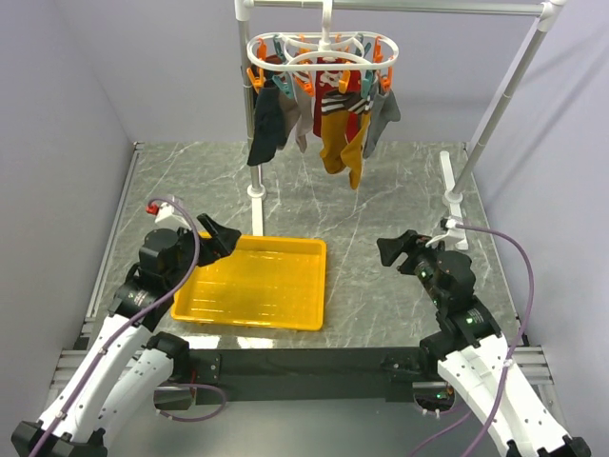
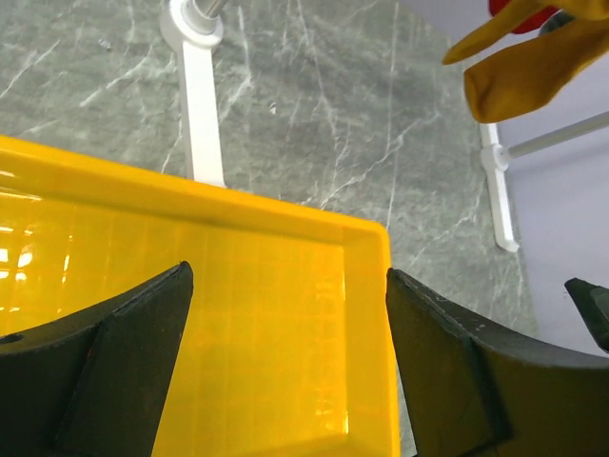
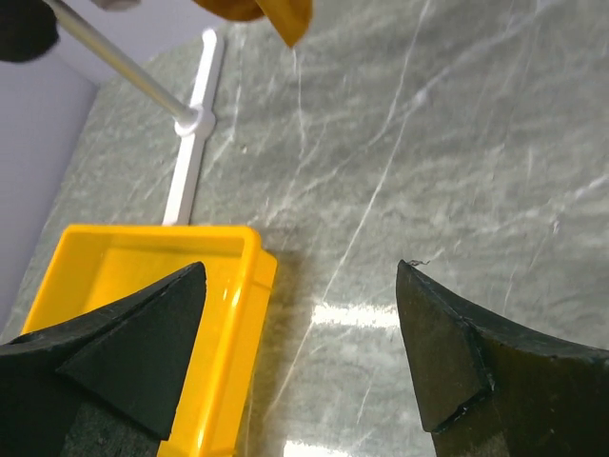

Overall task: Clip the socks to the hanger
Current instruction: Reset both arms

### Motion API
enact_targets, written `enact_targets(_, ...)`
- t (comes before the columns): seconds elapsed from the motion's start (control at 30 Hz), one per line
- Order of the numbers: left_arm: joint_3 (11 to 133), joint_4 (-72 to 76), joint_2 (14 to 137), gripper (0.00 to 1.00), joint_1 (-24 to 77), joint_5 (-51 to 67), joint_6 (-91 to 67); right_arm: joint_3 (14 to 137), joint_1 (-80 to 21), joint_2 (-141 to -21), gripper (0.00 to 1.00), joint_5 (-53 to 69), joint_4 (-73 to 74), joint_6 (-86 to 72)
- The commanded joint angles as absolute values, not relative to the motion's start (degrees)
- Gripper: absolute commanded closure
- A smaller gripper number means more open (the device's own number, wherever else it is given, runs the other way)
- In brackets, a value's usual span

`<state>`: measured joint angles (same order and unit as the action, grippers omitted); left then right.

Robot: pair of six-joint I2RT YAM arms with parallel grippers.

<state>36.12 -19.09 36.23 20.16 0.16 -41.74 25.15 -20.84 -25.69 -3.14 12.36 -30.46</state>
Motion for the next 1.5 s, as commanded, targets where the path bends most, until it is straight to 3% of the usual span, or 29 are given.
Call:
enact_targets(0.0,35.86,-13.18,35.94,0.12,19.95,0.18,-43.24,29.08,-21.18,-26.19,0.13,-5.27,10.01,-26.64)
enact_targets(0.47,42.01,-15.38,39.81,0.12,19.95,-1.23,-34.02,36.82,-21.09,-29.53,0.12,-5.89,15.11,-21.71)
enact_targets(0.73,42.45,-8.17,40.17,0.14,19.51,2.28,-22.69,41.92,-21.18,-31.56,0.1,-7.82,17.22,-15.3)
enact_targets(1.17,37.88,-14.15,27.6,0.14,19.42,3.69,-26.1,37.09,-21.18,-18.29,0.09,-9.32,18.81,-16.96)
enact_targets(1.47,37.62,-19.16,21.98,0.14,19.42,0.88,-26.89,34.28,-21.18,-17.76,0.08,-9.32,16.97,-23.73)
